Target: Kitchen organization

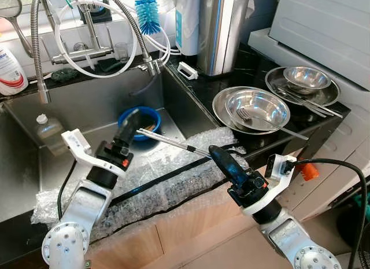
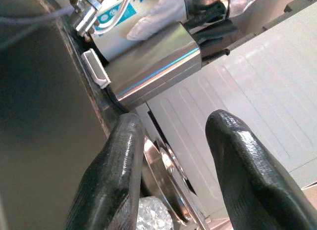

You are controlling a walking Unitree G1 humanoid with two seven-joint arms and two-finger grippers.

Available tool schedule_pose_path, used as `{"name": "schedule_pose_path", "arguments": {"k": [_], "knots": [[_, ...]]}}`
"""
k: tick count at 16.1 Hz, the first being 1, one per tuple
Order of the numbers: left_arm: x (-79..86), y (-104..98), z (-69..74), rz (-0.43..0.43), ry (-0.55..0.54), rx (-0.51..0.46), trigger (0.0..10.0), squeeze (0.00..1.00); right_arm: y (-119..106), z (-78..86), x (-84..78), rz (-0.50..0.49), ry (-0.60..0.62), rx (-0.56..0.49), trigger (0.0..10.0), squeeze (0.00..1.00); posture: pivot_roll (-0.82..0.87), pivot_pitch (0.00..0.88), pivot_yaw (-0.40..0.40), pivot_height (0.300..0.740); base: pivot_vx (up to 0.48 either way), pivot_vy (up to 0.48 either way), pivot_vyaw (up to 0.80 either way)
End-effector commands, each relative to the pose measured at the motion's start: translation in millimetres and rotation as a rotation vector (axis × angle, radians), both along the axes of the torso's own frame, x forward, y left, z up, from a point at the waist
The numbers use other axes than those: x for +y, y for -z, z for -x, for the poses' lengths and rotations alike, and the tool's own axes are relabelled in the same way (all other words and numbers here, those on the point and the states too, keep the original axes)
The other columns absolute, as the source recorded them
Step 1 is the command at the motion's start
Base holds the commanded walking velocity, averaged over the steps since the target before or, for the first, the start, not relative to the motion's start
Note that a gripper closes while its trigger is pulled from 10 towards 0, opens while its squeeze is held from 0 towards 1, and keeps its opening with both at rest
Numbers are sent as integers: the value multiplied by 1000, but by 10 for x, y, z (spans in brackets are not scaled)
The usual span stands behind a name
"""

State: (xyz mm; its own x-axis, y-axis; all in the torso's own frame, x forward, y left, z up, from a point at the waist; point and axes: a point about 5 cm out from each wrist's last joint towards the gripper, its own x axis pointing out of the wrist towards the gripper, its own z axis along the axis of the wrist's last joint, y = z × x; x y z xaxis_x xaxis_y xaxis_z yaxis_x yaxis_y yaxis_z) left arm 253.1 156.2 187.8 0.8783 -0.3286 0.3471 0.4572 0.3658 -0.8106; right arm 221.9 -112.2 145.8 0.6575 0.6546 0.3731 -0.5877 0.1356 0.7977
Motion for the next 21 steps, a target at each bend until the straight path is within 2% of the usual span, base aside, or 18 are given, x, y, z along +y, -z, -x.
{"name": "schedule_pose_path", "arguments": {"k": [1, 6, 7, 8, 9, 21], "knots": [[-50, -41, 47, -6, 50, -20, 10000, 0, -23, -17, -4, -5, 2, -19, 10000, 0, -37, 28, 9, 740, 0, 0, 0], [-91, 7, 91, -39, 100, -3, 9804, 0, -41, -26, 2, -9, 3, -37, 10000, 0, -32, 32, 11, 740, 0, 0, 0], [-109, 3, 103, -38, 110, -6, 4000, 0, -38, -21, 2, -8, 2, -40, 10000, 0, -32, 33, 10, 740, 0, 0, 0], [-112, -1, 102, -36, 110, -7, 2667, 0, -37, -20, 3, -7, 1, -40, 10000, 0, -32, 33, 9, 740, 0, 0, 0], [-125, -7, 97, -34, 114, -9, 0, 0, -35, -17, 6, -5, -4, -40, 10000, 0, -33, 34, 9, 740, 0, 0, 0], [-136, -22, 100, -26, 96, -18, 0, 0, -35, -18, 5, 15, -6, -57, 10000, 0, -34, 33, 1, 740, 0, 0, 0]]}}
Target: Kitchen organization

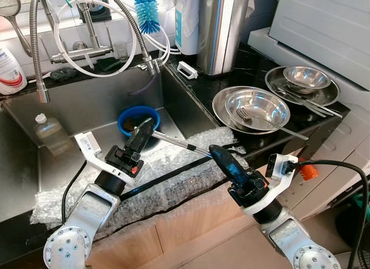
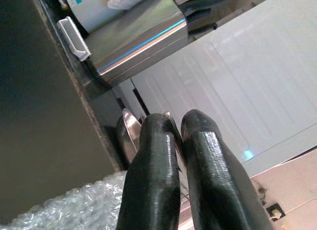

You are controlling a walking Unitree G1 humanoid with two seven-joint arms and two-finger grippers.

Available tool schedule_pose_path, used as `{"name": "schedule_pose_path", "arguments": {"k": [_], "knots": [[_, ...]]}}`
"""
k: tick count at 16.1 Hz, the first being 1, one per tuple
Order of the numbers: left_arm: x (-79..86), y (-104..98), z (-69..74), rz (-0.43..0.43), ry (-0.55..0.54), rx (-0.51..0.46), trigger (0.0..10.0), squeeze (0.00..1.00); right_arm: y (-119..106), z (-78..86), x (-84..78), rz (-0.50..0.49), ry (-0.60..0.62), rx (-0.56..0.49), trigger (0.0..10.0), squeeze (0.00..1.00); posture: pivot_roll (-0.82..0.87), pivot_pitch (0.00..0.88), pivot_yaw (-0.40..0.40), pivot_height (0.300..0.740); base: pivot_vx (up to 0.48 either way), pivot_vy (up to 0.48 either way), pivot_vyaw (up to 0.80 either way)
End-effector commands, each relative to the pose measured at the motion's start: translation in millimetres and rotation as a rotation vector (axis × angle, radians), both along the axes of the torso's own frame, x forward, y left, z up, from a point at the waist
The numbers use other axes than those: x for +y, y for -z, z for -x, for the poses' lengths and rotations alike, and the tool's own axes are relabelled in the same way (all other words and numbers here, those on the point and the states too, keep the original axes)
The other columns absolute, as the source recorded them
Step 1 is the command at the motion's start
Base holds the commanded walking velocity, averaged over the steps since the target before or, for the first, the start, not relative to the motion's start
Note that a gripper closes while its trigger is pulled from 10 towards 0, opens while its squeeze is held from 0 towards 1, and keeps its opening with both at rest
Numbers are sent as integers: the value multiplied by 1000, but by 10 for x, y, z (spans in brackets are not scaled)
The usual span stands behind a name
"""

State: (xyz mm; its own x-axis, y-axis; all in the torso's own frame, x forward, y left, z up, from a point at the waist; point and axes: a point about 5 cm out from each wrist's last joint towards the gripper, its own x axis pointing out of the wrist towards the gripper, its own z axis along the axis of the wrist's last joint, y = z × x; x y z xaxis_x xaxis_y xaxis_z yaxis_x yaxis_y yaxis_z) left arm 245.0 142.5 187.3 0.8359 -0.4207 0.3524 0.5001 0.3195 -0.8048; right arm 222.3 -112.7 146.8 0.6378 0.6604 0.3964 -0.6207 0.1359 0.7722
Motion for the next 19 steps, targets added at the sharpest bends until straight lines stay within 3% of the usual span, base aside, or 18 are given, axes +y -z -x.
{"name": "schedule_pose_path", "arguments": {"k": [1, 4, 5, 6, 12, 13, 14, 15, 17, 19], "knots": [[6, -25, 21, -18, -11, -11, 0, 0, -21, -18, 10, 12, 2, -15, 10000, 0, -34, 33, 1, 740, 0, 0, 0], [45, -42, 16, 39, -37, -8, 0, 0, -22, -29, 1, 14, 12, -16, 10000, 0, -35, 31, 0, 740, 0, 0, 0], [65, -55, 8, 57, -49, -10, 0, 0, -21, -37, -7, 14, 17, -16, 10000, 388, -35, 29, -2, 740, 0, 0, 0], [93, -68, 0, 81, -68, -12, 0, 0, -19, -48, -17, 14, 26, -17, 10000, 1000, -35, 29, -2, 740, 0, 0, 0], [241, -128, -61, 118, -173, -27, 0, 0, -20, -72, -22, 26, 38, -22, 10000, 1000, -36, 26, -4, 740, 0, 0, 0], [260, -134, -70, 130, -183, -26, 0, 0, -16, -77, -22, 28, 41, -21, 10000, 886, -36, 24, -4, 740, 0, 0, 0], [279, -137, -78, 133, -197, -25, 0, 0, -15, -83, -25, 30, 46, -21, 10000, 75, -37, 25, -3, 740, 0, 0, 0], [302, -136, -84, 139, -214, -23, 0, 0, -16, -86, -28, 27, 50, -20, 10000, 0, -37, 24, -2, 740, 0, 0, 0], [354, -123, -99, 146, -259, -13, 0, 0, -17, -86, -36, 26, 54, -20, 10000, 0, -38, 25, -3, 740, 0, 0, 0], [506, -151, -155, 179, -376, -7, 0, 0, -17, -83, -50, 27, 59, -20, 10000, 0, -39, 24, -5, 740, 0, 0, 0]]}}
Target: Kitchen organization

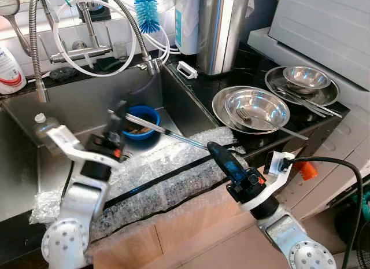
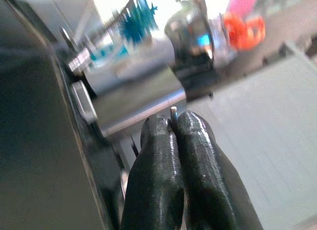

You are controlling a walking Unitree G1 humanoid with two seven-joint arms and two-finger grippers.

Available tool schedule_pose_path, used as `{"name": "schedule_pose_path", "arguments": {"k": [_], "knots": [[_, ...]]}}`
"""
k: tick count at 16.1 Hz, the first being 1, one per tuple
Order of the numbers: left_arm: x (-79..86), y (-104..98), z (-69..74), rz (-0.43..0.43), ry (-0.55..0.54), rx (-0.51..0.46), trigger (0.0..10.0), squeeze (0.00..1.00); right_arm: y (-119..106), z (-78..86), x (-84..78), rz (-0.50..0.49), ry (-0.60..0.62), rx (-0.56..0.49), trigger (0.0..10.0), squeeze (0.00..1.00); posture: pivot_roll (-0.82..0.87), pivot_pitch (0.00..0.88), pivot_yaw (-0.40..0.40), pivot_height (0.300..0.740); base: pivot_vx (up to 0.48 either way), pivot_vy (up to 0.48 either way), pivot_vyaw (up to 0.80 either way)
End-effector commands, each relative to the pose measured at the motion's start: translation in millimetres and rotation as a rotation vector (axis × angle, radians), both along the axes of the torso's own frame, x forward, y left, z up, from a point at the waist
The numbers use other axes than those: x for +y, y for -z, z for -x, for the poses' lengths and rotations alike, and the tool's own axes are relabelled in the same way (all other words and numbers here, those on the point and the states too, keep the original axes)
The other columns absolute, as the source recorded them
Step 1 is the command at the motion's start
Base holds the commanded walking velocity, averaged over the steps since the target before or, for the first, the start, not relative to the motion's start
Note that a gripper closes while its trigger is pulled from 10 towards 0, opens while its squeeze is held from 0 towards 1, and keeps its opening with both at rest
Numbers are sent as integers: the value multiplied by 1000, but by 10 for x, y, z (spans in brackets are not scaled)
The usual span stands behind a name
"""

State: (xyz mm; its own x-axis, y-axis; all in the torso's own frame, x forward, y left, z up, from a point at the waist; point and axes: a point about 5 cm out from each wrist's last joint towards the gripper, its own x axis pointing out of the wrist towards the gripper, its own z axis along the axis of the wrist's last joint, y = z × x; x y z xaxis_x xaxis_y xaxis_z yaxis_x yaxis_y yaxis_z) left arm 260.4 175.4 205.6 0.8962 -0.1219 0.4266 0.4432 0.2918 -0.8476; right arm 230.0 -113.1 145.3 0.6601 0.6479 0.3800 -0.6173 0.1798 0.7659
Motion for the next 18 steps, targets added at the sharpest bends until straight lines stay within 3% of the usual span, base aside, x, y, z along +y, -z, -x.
{"name": "schedule_pose_path", "arguments": {"k": [1, 5, 7, 10, 11, 12, 14, 15, 16, 18], "knots": [[230, 18, -10, 29, -143, 25, 0, 0, -30, -4, -51, 0, 25, -17, 10000, 0, -40, 22, -4, 740, 0, 0, 0], [335, 5, -20, 78, -184, 25, 0, 0, -32, -5, -63, -6, 33, -14, 10000, 0, -42, 21, -4, 740, 0, 0, 0], [443, -31, -38, 184, -254, 24, 0, 0, -22, -15, -76, -1, 45, -7, 10000, 0, -43, 19, -5, 740, 0, 0, 0], [632, -143, -74, 188, -429, 34, 0, 0, -28, -18, -91, 21, 60, -17, 10000, 0, -47, 18, -6, 740, 0, 0, 0], [702, -206, -91, 105, -505, 45, 7765, 0, -41, -48, -103, 50, 93, -21, 10000, 0, -47, 15, -5, 740, 0, 0, 0], [753, -288, -103, -37, -579, 43, 10000, 0, -54, -109, -118, 126, 158, -23, 10000, 0, -47, 12, -5, 740, 0, 0, 0], [734, -346, -120, -241, -622, 40, 10000, 0, -114, -231, -181, 248, 306, -43, 10000, 0, -44, 9, -2, 740, 0, 0, 0], [696, -300, -124, -355, -645, 55, 10000, 0, -184, -295, -204, 368, 386, -93, 10000, 0, -47, 2, 1, 740, 0, 0, 0], [684, -285, -125, -384, -650, 57, 10000, 0, -200, -298, -202, 391, 398, -110, 10000, 0, -47, 1, 1, 740, 0, 0, 0], [543, -188, -151, -650, -682, 75, 10000, 0, -272, -313, -151, 504, 444, -178, 10000, 0, -45, 0, 2, 740, 0, 0, 0]]}}
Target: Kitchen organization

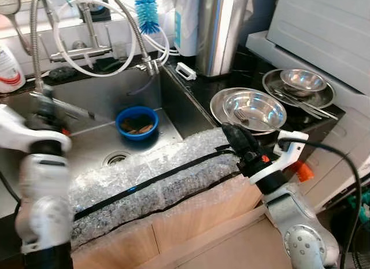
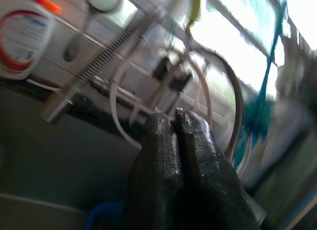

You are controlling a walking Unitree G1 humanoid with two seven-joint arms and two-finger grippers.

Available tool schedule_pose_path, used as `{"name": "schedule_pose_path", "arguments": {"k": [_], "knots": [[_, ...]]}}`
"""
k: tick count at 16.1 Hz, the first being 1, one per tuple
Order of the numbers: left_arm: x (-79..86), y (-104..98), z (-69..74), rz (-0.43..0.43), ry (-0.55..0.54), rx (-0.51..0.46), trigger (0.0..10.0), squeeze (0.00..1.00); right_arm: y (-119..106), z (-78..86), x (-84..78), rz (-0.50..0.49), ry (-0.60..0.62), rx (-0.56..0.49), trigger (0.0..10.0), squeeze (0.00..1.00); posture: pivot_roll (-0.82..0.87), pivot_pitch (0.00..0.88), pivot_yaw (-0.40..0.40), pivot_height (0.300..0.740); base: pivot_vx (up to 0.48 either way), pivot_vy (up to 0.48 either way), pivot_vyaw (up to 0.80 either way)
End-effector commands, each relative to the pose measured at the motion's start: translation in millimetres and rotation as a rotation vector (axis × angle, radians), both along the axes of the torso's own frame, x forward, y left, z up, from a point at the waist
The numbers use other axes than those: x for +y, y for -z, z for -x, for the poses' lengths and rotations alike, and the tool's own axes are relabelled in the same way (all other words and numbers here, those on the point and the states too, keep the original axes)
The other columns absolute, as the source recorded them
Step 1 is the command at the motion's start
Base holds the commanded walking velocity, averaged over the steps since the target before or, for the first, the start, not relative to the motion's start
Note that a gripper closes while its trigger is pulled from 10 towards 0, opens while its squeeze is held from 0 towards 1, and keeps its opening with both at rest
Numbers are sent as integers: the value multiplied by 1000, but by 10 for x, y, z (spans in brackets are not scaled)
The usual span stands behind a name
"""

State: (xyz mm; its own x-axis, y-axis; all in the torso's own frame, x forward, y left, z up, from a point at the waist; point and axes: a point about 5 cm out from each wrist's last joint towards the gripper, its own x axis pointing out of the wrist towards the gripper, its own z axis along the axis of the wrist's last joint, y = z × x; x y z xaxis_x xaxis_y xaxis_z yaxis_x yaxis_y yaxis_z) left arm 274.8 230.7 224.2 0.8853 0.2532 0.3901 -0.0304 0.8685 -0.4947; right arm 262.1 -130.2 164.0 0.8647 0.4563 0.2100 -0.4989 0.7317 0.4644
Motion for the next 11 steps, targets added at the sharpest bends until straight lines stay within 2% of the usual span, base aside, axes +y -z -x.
{"name": "schedule_pose_path", "arguments": {"k": [1, 2, 5, 7, 11], "knots": [[-53, 29, -22, -129, -7, 32, 10000, 0, -91, 3, 52, 54, 15, -54, 10000, 0, -44, 0, 3, 740, 0, 0, 0], [-147, 77, -45, -292, -12, 67, 10000, 0, -85, -11, 103, 146, 21, -87, 10000, 0, -42, 0, 5, 740, 0, 0, 0], [-214, 209, -72, -391, -11, 135, 10000, 0, -80, 1, 176, 156, 21, -104, 10000, 0, -44, 0, 8, 740, 0, 0, 0], [-281, 314, -108, -558, -12, 210, 10000, 0, -55, 15, 221, 220, 24, -126, 10000, 0, -41, 0, 9, 740, 0, 0, 0], [-256, 403, -123, -580, -24, 280, 10000, 0, 10, 23, 248, 281, 28, -130, 10000, 0, -38, 0, 10, 740, 0, 0, 0]]}}
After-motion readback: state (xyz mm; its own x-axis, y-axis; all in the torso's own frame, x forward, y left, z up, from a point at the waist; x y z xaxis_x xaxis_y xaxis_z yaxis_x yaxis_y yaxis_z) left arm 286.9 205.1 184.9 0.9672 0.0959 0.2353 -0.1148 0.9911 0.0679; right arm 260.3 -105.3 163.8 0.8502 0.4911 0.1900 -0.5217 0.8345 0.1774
